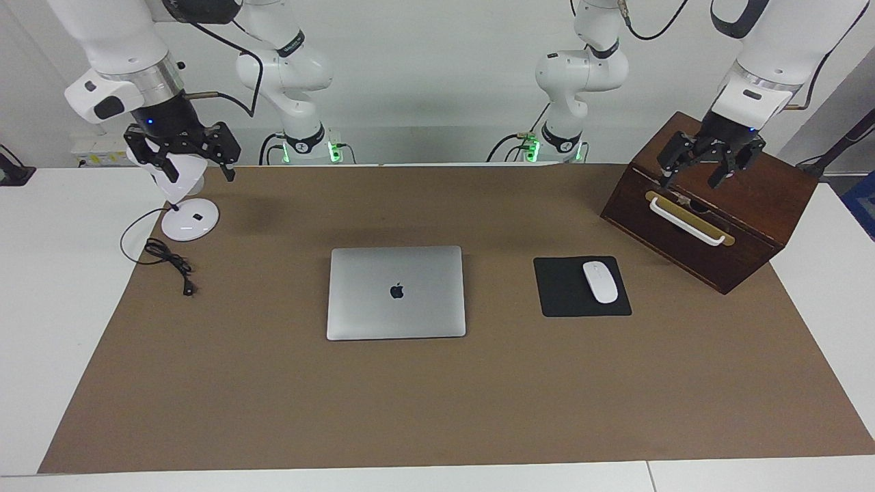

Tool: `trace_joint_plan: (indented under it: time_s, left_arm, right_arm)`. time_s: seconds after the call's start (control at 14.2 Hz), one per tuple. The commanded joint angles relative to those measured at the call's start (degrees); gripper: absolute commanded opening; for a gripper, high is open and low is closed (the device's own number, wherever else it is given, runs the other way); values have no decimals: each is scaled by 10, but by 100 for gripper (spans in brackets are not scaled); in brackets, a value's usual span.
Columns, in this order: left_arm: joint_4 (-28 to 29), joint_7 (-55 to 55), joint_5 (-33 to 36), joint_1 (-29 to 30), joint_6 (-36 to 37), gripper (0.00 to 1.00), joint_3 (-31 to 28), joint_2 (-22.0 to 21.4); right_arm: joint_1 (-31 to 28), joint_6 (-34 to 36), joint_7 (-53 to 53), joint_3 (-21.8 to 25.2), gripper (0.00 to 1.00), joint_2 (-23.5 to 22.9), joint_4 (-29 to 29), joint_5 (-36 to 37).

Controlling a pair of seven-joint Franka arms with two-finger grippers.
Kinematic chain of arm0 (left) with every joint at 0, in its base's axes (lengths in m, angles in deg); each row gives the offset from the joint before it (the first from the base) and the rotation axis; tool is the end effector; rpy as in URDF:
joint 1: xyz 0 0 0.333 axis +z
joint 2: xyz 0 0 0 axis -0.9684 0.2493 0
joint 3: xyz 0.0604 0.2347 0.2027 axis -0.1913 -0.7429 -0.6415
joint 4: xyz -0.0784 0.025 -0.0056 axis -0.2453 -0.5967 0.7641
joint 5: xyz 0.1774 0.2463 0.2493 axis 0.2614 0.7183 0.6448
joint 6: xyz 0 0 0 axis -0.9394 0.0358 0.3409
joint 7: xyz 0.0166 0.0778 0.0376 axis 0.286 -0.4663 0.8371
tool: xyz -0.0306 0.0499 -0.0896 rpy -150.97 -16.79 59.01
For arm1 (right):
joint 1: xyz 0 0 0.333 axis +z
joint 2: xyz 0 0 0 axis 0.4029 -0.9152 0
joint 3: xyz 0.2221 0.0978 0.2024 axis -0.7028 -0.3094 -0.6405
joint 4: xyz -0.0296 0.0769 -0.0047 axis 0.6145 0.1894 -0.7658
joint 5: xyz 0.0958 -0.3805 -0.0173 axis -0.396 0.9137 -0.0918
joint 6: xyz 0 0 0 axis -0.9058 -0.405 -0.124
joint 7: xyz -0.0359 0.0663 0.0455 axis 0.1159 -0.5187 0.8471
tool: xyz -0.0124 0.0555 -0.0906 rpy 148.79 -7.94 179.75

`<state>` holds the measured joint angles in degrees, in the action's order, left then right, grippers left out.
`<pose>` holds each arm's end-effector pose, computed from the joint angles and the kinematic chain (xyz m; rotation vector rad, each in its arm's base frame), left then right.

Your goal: Close laptop with both arms

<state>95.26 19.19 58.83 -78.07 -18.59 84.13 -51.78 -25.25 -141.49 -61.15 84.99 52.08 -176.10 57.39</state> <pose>0.5493 -0.0221 0.6362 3.0838 -0.0560 0.0810 0.5413 -0.0068 0.6464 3.1415 -0.0123 0.0240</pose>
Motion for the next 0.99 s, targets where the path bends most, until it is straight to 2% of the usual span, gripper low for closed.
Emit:
trace_joint_plan:
  time_s: [0.0,0.92]
  left_arm:
    - [16,-1,12,2,10,100,2,0]
    - [44,3,19,2,-17,100,2,-11]
  right_arm:
    - [-1,14,17,11,100,7,1,-12]
    - [0,40,17,11,100,17,-18,-11]
